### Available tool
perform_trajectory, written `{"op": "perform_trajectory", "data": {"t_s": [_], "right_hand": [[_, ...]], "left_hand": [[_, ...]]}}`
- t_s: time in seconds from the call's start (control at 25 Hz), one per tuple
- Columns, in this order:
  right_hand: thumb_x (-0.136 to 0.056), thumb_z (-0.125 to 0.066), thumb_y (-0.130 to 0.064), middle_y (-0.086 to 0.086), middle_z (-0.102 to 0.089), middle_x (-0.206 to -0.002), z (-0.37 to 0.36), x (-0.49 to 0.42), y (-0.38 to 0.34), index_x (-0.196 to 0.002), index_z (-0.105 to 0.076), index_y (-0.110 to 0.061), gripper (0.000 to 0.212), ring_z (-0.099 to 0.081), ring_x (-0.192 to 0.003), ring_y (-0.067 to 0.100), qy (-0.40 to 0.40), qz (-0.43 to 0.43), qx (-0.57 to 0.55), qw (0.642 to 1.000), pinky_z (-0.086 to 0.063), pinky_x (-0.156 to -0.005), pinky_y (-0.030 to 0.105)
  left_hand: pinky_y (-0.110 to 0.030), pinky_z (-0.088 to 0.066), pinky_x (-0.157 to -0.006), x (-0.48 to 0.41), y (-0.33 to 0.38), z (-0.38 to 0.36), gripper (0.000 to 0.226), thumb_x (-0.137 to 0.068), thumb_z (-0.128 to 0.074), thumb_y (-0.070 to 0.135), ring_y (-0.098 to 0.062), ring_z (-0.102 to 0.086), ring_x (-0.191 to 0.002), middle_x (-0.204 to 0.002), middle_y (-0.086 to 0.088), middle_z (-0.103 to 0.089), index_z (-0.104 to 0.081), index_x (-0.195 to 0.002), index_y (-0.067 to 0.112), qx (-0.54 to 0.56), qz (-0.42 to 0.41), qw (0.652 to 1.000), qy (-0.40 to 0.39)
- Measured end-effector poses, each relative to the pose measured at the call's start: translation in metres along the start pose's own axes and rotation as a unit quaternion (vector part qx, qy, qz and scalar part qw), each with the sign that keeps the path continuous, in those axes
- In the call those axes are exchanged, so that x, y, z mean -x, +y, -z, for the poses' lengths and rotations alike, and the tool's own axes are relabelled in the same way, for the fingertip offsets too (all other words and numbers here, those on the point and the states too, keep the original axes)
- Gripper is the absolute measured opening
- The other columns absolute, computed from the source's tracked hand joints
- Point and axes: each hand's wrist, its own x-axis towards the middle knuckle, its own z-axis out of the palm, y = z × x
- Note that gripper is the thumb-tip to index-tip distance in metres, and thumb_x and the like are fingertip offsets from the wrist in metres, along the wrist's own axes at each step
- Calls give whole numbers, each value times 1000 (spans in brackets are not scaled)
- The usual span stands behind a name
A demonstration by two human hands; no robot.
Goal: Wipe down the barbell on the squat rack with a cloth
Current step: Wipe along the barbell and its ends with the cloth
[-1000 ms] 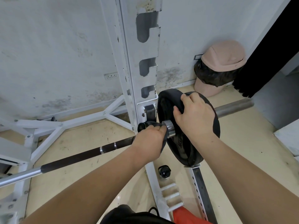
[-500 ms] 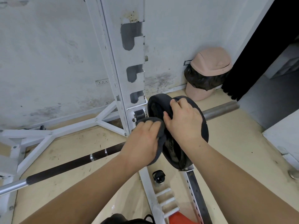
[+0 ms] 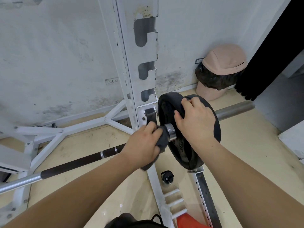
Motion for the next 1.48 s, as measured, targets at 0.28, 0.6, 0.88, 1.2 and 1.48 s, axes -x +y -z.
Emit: {"op": "perform_trajectory", "data": {"t_s": [0.28, 0.6, 0.88, 1.2, 1.48], "right_hand": [[-83, -75, -35, 11, -60, -90, -1, 0, 1, -113, -69, -7, 41, -60, -71, 32, 4, -1, -2, 1000, -32, -61, 34], [-84, -74, -34, 12, -61, -93, -2, 1, 1, -116, -68, -6, 43, -62, -73, 31, 3, -4, -12, 1000, -34, -62, 34], [-84, -73, -36, 11, -62, -93, 1, -4, -3, -115, -70, -8, 42, -62, -73, 29, -2, 1, 7, 1000, -31, -63, 33], [-85, -72, -37, 10, -62, -94, 3, -4, -3, -114, -69, -9, 41, -62, -74, 30, -6, 4, 6, 1000, -38, -62, 35], [-84, -73, -34, 12, -61, -92, 0, -5, -5, -112, -70, -7, 39, -61, -71, 32, -5, 0, 2, 1000, -37, -61, 36]], "left_hand": [[-32, -46, -86, -14, -1, -4, 53, -93, -52, 31, -29, -55, -111, -153, 9, -44, -47, -146, 25, -71, -11, 990, -118], [-41, -48, -103, -21, -8, -16, 82, -91, -58, 29, -29, -51, -122, -172, 4, -18, -20, -163, 21, -85, -41, 980, -173], [-39, -55, -90, 4, -21, -6, 62, -87, -58, 27, -24, -55, -113, -147, 14, -49, -45, -148, 29, -46, -2, 989, -143], [-40, -54, -84, -14, -13, -4, 32, -87, -56, 25, -24, -57, -103, -132, 12, -57, -57, -119, 26, -46, -31, 987, -154], [-34, -50, -92, -18, -20, -3, 78, -89, -60, 25, -26, -53, -126, -170, 18, -22, -29, -160, 31, -49, -43, 977, -201]]}}
